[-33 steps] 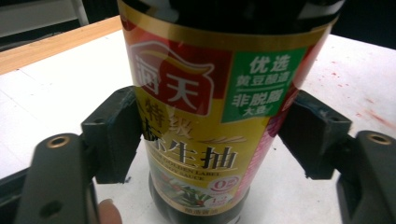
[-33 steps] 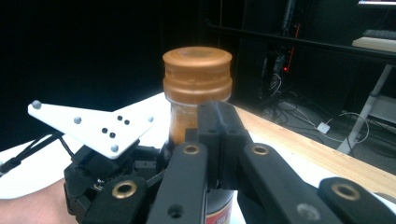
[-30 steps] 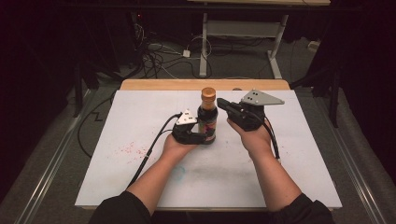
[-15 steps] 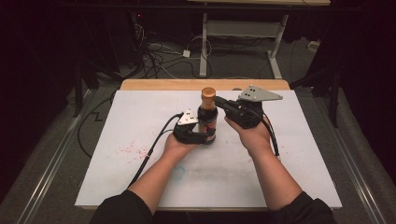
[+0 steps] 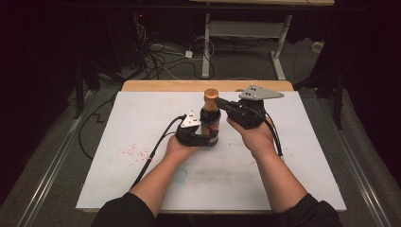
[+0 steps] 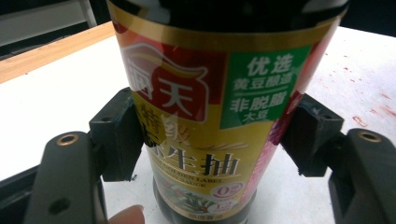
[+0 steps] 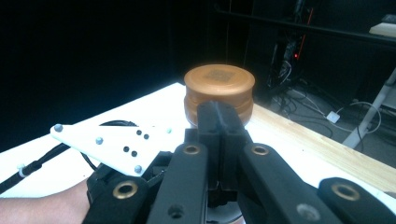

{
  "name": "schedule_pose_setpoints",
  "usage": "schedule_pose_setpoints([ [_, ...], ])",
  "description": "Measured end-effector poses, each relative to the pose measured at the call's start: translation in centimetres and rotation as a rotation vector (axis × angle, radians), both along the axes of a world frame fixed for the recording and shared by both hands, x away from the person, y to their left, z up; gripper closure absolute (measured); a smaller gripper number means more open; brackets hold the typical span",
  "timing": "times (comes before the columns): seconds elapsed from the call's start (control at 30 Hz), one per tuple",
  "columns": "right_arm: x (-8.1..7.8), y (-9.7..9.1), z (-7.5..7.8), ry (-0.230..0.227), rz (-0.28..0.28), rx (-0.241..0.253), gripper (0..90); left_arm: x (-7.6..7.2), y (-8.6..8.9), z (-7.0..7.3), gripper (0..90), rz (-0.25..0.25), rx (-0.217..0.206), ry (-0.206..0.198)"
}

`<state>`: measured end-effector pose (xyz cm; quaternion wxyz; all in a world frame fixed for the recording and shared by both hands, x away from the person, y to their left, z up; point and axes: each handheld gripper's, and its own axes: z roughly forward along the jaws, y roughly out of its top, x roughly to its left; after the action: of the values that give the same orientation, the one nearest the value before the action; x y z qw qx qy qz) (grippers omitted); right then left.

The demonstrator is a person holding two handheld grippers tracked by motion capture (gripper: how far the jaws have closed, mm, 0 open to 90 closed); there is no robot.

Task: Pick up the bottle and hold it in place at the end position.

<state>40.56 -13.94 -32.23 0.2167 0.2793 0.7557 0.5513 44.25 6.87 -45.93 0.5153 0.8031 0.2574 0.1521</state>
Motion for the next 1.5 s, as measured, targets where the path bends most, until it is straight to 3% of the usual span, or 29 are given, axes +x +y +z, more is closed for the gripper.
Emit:
schedule_pose_setpoints([
  [0.67, 0.1, 0.7, 1.5, 0.038, -0.022, -0.097, 90.0, -0.3, -0.3, 0.0, 30.9, 0.017, 0.05, -0.032],
  [0.73, 0.2, 0.7, 1.5, 0.039, -0.024, -0.095, 90.0, -0.3, -0.3, 0.0, 31.1, 0.015, 0.054, -0.038],
  [0.8, -0.1, 0.3, 2.5, -0.006, -0.036, 0.002, 90.0, -0.5, -0.5, 0.0, 31.0, 0.003, 0.067, -0.06],
  [0.87, -0.5, 0.5, 3.5, -0.02, -0.038, -0.03, 90.0, -0.7, -0.9, 0.2, 30.8, 0.006, 0.089, -0.065],
  [0.9, -0.6, 0.5, 3.3, -0.028, -0.036, -0.042, 90.0, -0.7, -0.9, 0.2, 30.6, 0.01, 0.089, -0.064],
  [1.0, -0.7, -0.1, 2.5, -0.019, -0.038, 0.007, 90.0, -0.5, -0.6, 0.1, 30.3, 0.011, 0.069, -0.04],
  [1.13, -0.9, -0.3, 1.8, -0.018, -0.035, 0.014, 90.0, -0.5, -0.6, 0.1, 30.1, 0.009, 0.064, -0.041],
  [1.3, -0.9, -0.7, 1.4, -0.02, -0.033, 0.005, 90.0, -0.2, -0.4, 0.0, 29.8, 0.006, 0.048, -0.026],
  [1.5, -0.7, -0.5, 1.2, 0.018, -0.006, -0.038, 90.0, -0.3, -0.4, -0.1, 29.6, 0.004, 0.046, -0.035],
])
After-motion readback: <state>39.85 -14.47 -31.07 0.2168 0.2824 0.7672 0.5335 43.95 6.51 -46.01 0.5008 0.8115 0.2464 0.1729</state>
